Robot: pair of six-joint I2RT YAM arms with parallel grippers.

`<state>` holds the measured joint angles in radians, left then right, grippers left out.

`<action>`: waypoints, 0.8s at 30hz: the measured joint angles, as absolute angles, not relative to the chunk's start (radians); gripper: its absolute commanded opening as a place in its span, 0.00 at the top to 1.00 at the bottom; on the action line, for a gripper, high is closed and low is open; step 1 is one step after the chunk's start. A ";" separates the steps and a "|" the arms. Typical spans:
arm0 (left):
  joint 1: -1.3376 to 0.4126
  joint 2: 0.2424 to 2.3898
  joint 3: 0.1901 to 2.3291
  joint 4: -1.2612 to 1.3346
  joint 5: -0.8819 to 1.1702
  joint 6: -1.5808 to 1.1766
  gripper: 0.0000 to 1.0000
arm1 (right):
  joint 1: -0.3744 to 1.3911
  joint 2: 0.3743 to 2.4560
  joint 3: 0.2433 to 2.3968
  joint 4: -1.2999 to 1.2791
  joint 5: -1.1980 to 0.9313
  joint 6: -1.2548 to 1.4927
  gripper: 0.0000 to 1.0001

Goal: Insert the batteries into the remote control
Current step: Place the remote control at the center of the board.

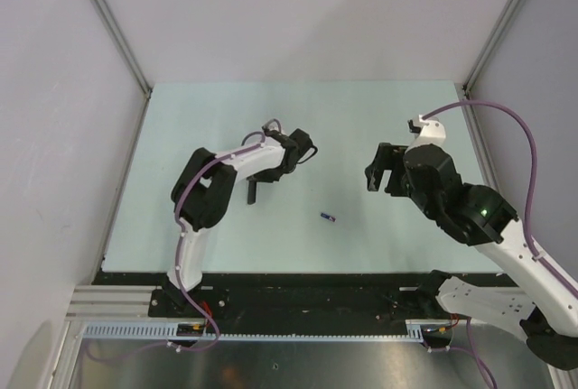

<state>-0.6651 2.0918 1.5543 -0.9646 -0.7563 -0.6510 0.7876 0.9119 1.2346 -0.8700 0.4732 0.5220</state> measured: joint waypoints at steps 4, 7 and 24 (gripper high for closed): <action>-0.671 2.136 1.560 -0.969 -0.752 -0.667 0.89 | 0.778 0.891 1.221 -0.878 0.474 0.518 0.14; -0.672 2.144 1.560 -0.971 -0.752 -0.682 0.74 | 0.769 0.885 1.214 -0.884 0.474 0.511 0.14; -0.701 2.127 1.560 -0.954 -0.739 -0.686 0.20 | 0.749 0.826 1.201 -0.888 0.497 0.497 0.14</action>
